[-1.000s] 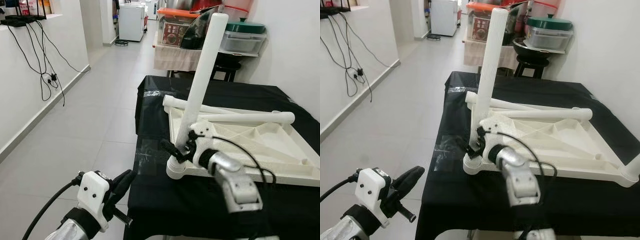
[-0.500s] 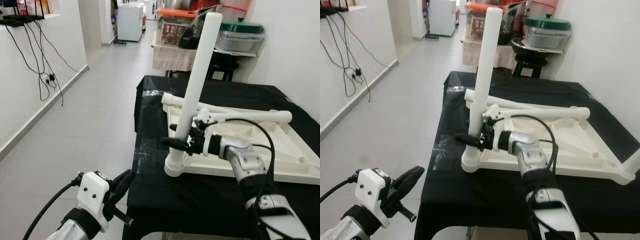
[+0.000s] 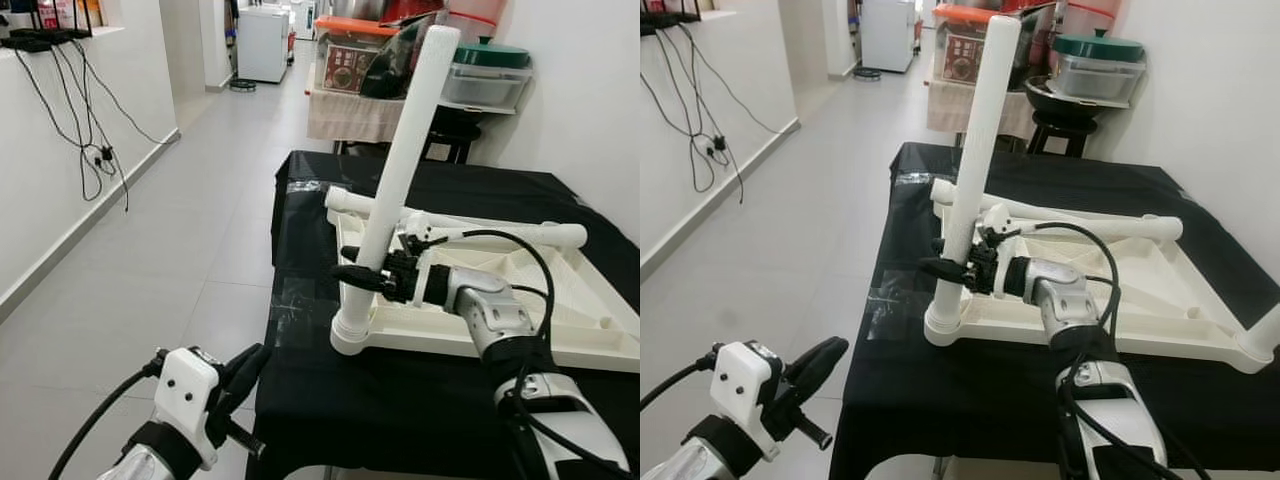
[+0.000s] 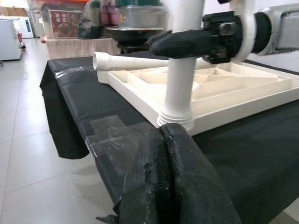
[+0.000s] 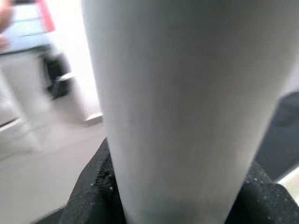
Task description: Building children table
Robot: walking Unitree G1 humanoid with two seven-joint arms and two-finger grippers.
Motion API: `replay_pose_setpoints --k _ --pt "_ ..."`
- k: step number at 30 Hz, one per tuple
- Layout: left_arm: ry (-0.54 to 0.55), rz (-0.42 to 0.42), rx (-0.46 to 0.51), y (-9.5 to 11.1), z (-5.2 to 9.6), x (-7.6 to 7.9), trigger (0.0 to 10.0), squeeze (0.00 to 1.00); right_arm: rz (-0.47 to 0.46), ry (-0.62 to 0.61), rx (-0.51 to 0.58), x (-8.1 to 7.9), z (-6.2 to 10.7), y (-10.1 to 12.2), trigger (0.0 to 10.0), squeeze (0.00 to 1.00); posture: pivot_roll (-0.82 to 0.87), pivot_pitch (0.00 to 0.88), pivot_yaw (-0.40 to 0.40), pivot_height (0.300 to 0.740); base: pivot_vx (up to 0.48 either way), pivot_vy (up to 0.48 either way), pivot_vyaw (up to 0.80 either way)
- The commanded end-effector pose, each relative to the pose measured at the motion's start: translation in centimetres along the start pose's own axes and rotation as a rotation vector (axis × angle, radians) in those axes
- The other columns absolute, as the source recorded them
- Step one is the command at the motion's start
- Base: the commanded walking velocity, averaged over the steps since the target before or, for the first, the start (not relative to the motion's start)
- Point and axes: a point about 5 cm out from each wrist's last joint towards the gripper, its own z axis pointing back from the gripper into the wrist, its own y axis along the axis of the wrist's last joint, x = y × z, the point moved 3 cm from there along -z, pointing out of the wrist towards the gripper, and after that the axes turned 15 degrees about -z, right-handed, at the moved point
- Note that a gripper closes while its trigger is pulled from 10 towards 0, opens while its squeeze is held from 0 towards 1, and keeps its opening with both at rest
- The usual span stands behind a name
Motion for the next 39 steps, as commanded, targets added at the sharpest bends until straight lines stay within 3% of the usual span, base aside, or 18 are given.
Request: replay_pose_setpoints --k 1,2,3,4,7,11,12,14,15,18,19,21,22,23,24,25,38,39 --pt "0.004 0.001 0.0 0.0 0.0 0.0 10.0 0.0 0.018 -0.253 0.011 2.0 0.7 -0.5 0.0 0.0 0.04 0.0 -0.109 0.74 0.0 0.0 0.0" --pt "0.004 0.001 0.0 0.0 0.0 0.0 10.0 0.0 0.018 -0.253 0.011 2.0 0.7 -0.5 0.0 0.0 0.04 0.0 -0.109 0.74 0.0 0.0 0.0" --pt "0.005 0.001 0.0 0.1 0.1 -0.1 10.0 0.0 -0.001 -0.557 0.1 3.1 1.7 -0.7 0.0 0.0 0.04 0.0 -0.109 0.74 0.0 0.0 0.0" --pt "0.006 0.001 0.001 0.1 0.1 -0.2 10.0 0.0 -0.005 -0.662 0.126 1.5 2.0 -2.3 0.0 0.0 0.01 0.008 -0.09 0.74 0.0 0.0 0.0" --pt "0.005 0.003 0.002 0.1 0.0 -0.3 10.0 0.0 0.016 -0.656 0.149 -0.6 1.9 -3.0 0.0 0.0 0.01 0.001 -0.084 0.74 0.0 0.0 0.0" --pt "0.001 0.007 0.004 0.1 -0.1 -0.2 10.0 0.0 -0.038 -0.634 0.15 0.0 1.5 -3.1 0.0 0.0 0.02 0.0 -0.095 0.74 0.0 0.0 0.0" --pt "0.006 0.005 0.005 0.1 -0.2 -0.2 10.0 0.0 -0.016 -0.637 0.146 0.0 1.4 -3.0 3.2 0.0 0.02 0.002 -0.098 0.74 0.0 0.0 0.0" --pt "0.01 0.004 0.005 0.1 -0.2 -0.3 10.0 0.0 0.002 -0.64 0.141 0.0 1.4 -3.0 3.2 0.0 0.02 0.002 -0.098 0.74 0.0 0.0 0.0" --pt "0.012 0.003 0.006 0.1 -0.2 -0.3 10.0 0.0 -0.005 -0.612 0.141 -0.2 1.2 -2.9 10.0 0.0 0.02 0.0 -0.098 0.74 0.0 0.0 0.0" --pt "0.013 0.003 0.006 0.1 -0.2 -0.3 10.0 0.0 -0.012 -0.59 0.142 -0.4 1.1 -2.9 10.0 0.0 0.02 0.0 -0.098 0.74 0.0 0.0 0.0" --pt "0.013 0.003 0.006 0.1 -0.2 -0.3 10.0 0.0 -0.04 -0.543 0.149 -0.6 0.8 -2.7 10.0 1.0 0.02 0.0 -0.099 0.74 0.0 0.0 0.0" --pt "0.012 0.004 0.006 0.1 -0.2 -0.3 10.0 0.0 -0.081 -0.504 0.16 -1.1 0.4 -2.3 10.0 1.0 0.02 0.0 -0.099 0.74 0.0 0.0 0.0" --pt "0.012 0.004 0.006 0.0 -0.2 -0.3 10.0 0.0 -0.09 -0.365 0.129 -2.0 -0.4 -2.0 10.0 1.0 0.03 0.0 -0.101 0.74 0.0 0.0 0.0" --pt "0.012 0.005 0.006 0.0 -0.2 -0.3 10.0 0.0 -0.064 -0.207 0.09 -3.2 -0.7 -1.7 10.0 0.59 0.03 0.0 -0.101 0.74 0.0 0.0 0.0" --pt "0.012 0.005 0.006 0.0 -0.3 -0.3 10.0 0.0 -0.012 -0.099 0.05 -3.7 -0.6 -1.5 10.0 0.0 0.03 0.0 -0.101 0.74 0.0 0.0 0.0" --pt "0.012 0.005 0.007 0.0 -0.3 -0.3 10.0 0.0 0.011 -0.006 -0.011 -3.3 0.0 -1.6 10.0 0.0 0.03 0.0 -0.1 0.74 0.0 0.0 0.0" --pt "0.012 0.006 0.004 -0.1 -0.3 -0.3 10.0 0.0 -0.132 0.132 -0.068 0.5 0.7 0.7 10.0 0.0 0.04 0.0 -0.101 0.74 0.0 0.0 0.0" --pt "0.012 0.006 0.003 -0.1 -0.3 -0.3 10.0 0.0 -0.159 0.151 -0.072 0.5 0.6 0.9 2.9 0.0 0.04 0.0 -0.1 0.74 0.0 0.0 0.0"
